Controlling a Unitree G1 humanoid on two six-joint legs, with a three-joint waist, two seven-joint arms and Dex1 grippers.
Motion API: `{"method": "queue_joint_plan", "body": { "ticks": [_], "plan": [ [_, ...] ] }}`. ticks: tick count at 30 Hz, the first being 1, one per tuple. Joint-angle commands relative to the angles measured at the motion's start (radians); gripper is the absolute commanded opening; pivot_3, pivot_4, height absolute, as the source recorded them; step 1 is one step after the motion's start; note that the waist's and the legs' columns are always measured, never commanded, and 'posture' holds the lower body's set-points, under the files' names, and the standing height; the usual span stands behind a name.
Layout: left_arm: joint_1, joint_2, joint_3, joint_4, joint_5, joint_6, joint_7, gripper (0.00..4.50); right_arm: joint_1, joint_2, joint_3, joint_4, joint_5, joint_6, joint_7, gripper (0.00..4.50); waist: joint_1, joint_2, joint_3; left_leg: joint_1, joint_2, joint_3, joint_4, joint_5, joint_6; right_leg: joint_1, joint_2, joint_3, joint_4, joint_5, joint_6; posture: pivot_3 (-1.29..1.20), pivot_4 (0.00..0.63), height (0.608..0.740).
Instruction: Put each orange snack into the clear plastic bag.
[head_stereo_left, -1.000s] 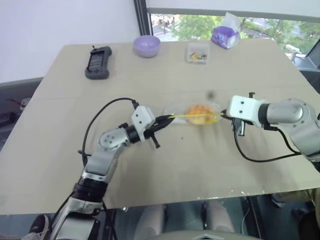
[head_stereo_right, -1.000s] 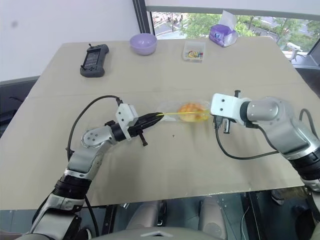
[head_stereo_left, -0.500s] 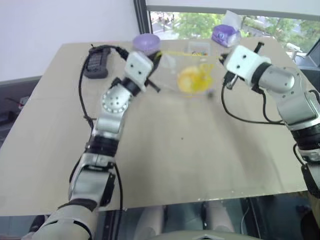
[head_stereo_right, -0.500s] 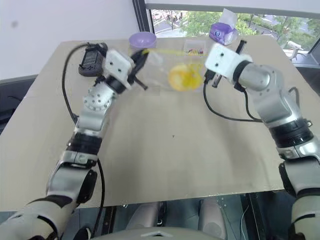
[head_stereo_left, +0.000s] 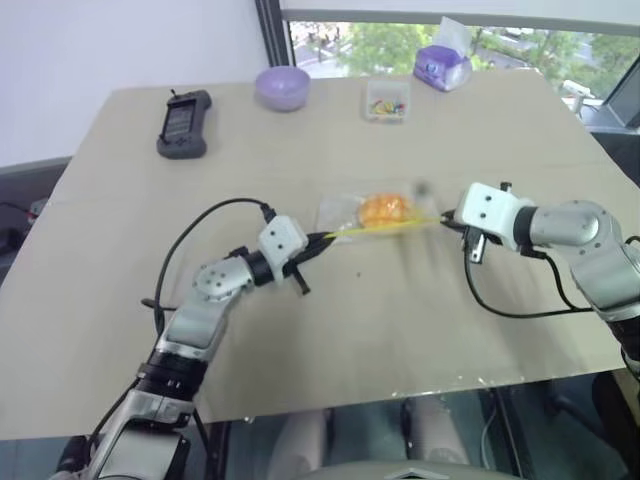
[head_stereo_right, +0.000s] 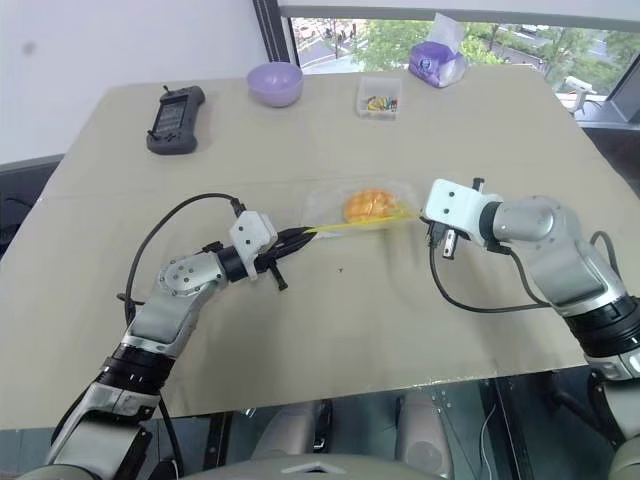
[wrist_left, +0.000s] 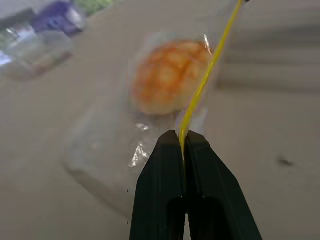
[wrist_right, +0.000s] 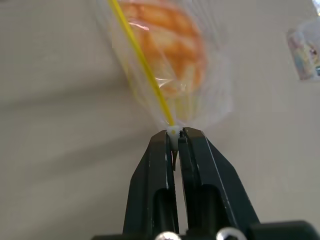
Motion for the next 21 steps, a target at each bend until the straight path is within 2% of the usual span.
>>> {"method": "queue_joint_plan", "body": {
  "ticks": [1,3,4,6,8,12,16,20,21],
  "plan": [
    [0.014,0.023,0.061,-0.021,0.002,0.044,0.019,0.0,-0.01,-0.024,-0.058,0.005,-0.018,0.04,0.005,0.03,0.0,0.0,0.0,0.001,0.0,0.0,0.0,0.0,0.0,0.0,0.0,0.0,0.0,0.0,0.0,0.0,0.15,0.74],
    [0.024,0.016,0.07,-0.034,0.01,0.067,0.04,0.0,-0.009,-0.029,-0.062,-0.001,-0.011,0.054,0.018,0.03,0.0,0.0,0.0,0.0,0.0,0.0,0.0,0.0,0.0,0.0,0.0,0.0,0.0,0.0,0.0,0.0,0.15,0.74],
    [0.027,0.015,0.073,-0.039,0.013,0.076,0.048,0.67,-0.009,-0.031,-0.063,-0.003,-0.009,0.06,0.022,0.73,0.0,0.0,0.0,-0.001,0.0,0.0,0.0,0.0,0.0,0.0,0.0,0.0,-0.001,0.0,0.0,0.0,0.15,0.74],
    [0.036,0.002,0.088,-0.051,0.0,0.077,0.056,1.33,-0.002,-0.041,-0.068,-0.011,-0.008,0.084,0.033,1.43,0.0,0.0,0.0,-0.003,0.0,0.0,0.0,0.002,-0.004,-0.002,0.0,0.0,-0.003,0.0,0.0,0.0,0.15,0.74],
    [0.048,-0.008,0.112,-0.074,-0.02,0.066,0.054,2.29,0.019,-0.065,-0.07,-0.036,0.009,0.1,0.068,2.38,0.001,0.0,0.0,-0.004,0.0,0.0,0.0,0.002,-0.005,-0.003,0.0,0.0,-0.004,0.0,0.0,0.0,0.15,0.74],
    [0.094,0.01,0.175,-0.177,-0.102,0.139,0.03,2.29,0.08,-0.08,-0.151,-0.086,0.105,0.147,0.12,2.38,0.004,0.0,0.0,-0.005,0.0,0.0,-0.001,0.002,-0.005,-0.003,0.0,0.0,-0.006,0.0,0.0,0.0,0.15,0.74],
    [0.239,0.152,0.322,-0.359,-0.283,0.388,-0.032,2.29,0.199,-0.079,-0.368,-0.072,0.31,0.192,0.192,2.38,0.0,-0.001,0.0,-0.005,0.0,0.0,-0.001,0.002,-0.004,-0.003,0.0,0.0,-0.005,0.0,0.0,0.0,0.15,0.74],
    [0.416,0.265,0.515,-0.433,-0.429,0.522,-0.118,2.29,0.316,-0.111,-0.489,-0.021,0.375,0.19,0.233,2.38,0.001,-0.001,0.0,-0.003,0.001,0.001,-0.002,0.0,0.0,-0.002,0.0,0.001,-0.005,0.0,0.0,0.0,0.15,0.74],
    [0.471,0.29,0.569,-0.432,-0.421,0.524,-0.139,2.29,0.353,-0.123,-0.516,-0.012,0.396,0.189,0.259,2.38,0.001,0.0,0.0,-0.003,0.001,0.001,-0.002,0.0,0.0,-0.002,0.0,0.001,-0.005,0.0,0.0,0.0,0.15,0.74]
  ]
}}
